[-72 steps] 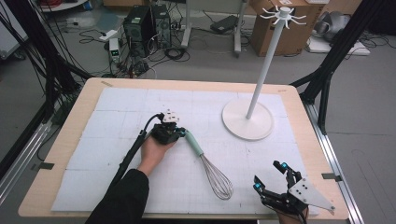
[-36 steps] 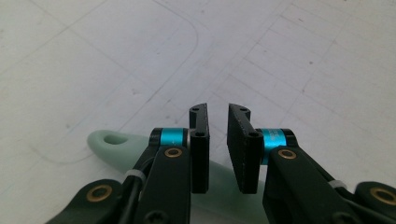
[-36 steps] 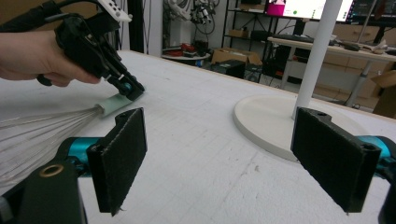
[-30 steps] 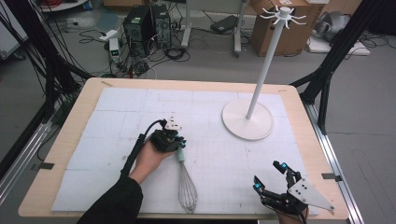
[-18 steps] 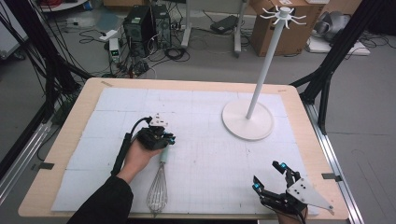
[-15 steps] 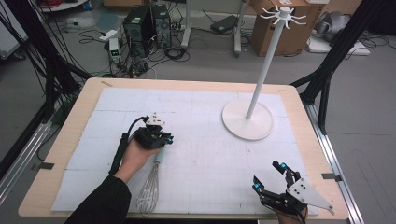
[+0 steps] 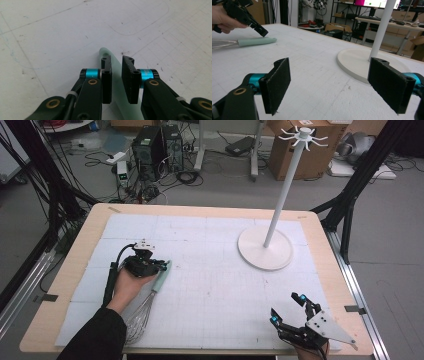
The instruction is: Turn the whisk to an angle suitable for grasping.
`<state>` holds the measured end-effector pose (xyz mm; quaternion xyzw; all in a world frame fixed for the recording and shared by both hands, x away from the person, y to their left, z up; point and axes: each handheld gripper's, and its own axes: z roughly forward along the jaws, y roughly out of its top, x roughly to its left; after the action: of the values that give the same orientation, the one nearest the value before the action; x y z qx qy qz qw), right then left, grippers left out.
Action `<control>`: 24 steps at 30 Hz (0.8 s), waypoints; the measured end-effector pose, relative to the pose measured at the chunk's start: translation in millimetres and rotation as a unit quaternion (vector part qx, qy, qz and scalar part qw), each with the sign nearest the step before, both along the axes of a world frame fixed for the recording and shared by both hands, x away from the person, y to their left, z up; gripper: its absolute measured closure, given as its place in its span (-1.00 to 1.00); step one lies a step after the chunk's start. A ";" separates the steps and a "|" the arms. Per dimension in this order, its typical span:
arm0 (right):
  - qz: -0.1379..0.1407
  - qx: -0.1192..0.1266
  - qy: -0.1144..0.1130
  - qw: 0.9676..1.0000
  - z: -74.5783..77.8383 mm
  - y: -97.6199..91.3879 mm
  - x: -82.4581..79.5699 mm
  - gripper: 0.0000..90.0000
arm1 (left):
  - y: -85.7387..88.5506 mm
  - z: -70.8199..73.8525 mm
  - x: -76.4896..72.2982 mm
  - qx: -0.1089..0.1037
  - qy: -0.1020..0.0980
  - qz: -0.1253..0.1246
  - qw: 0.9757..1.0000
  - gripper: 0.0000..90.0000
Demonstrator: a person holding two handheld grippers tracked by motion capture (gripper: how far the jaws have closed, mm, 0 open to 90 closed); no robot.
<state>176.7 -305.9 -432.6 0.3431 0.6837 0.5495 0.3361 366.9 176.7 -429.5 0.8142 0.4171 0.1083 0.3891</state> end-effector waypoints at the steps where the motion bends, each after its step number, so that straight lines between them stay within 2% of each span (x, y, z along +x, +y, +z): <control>1: 0.000 0.000 -0.001 1.000 -0.1 0.1 0.0 -0.61 | 0.2 -0.2 0.5 0.000 -0.001 0.004 1.000 0.74; 5: 0.001 0.001 0.001 1.000 0.0 0.1 -0.8 -0.60 | 2.5 0.1 2.2 0.013 -0.002 0.012 1.000 0.74; 9: 0.001 0.001 0.002 1.000 0.2 -0.3 -0.8 -0.60 | 7.2 1.6 3.9 0.008 0.001 0.024 1.000 0.72; 13: 0.001 0.002 0.001 1.000 0.1 -0.3 -0.8 -0.60 | 13.0 7.0 1.5 -0.029 0.007 0.025 0.999 0.72; 14: 0.001 0.000 0.000 1.000 -0.1 -0.3 -0.3 -0.60 | 12.5 8.9 -0.7 -0.034 0.009 0.020 0.999 0.72; 17: 0.001 -0.001 -0.001 1.000 0.1 0.0 -0.5 -0.60 | 5.2 12.4 -9.3 -0.026 0.023 -0.019 0.999 0.72; 18: 0.001 -0.001 -0.001 1.000 0.3 0.0 -0.6 -0.60 | 5.2 12.4 -9.3 -0.026 0.023 -0.019 0.999 0.73; 20: 0.001 -0.001 -0.001 1.000 0.3 0.0 -0.8 -0.60 | 0.0 13.4 -16.3 -0.008 0.021 -0.041 0.999 0.74; 21: 0.001 -0.001 -0.001 1.000 0.2 -0.1 -0.7 -0.60 | -2.0 12.8 -21.0 0.011 0.023 -0.054 0.998 0.74; 22: 0.000 -0.001 0.000 1.000 0.1 0.0 -0.8 -0.60 | -1.1 12.4 -22.0 0.020 0.023 -0.059 0.998 0.74; 23: 0.001 0.000 0.001 1.000 0.0 0.1 -0.8 -0.60 | -1.1 12.4 -22.0 0.020 0.023 -0.059 0.998 0.74; 24: 0.000 -0.003 -0.001 1.000 0.1 -0.1 -0.6 -0.60 | 3.4 9.0 -23.5 0.015 0.033 -0.057 0.998 0.74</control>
<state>176.1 -306.0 -432.6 0.3419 0.6848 0.5480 0.3375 343.4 180.1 -420.5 0.8457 0.3808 0.0653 0.3681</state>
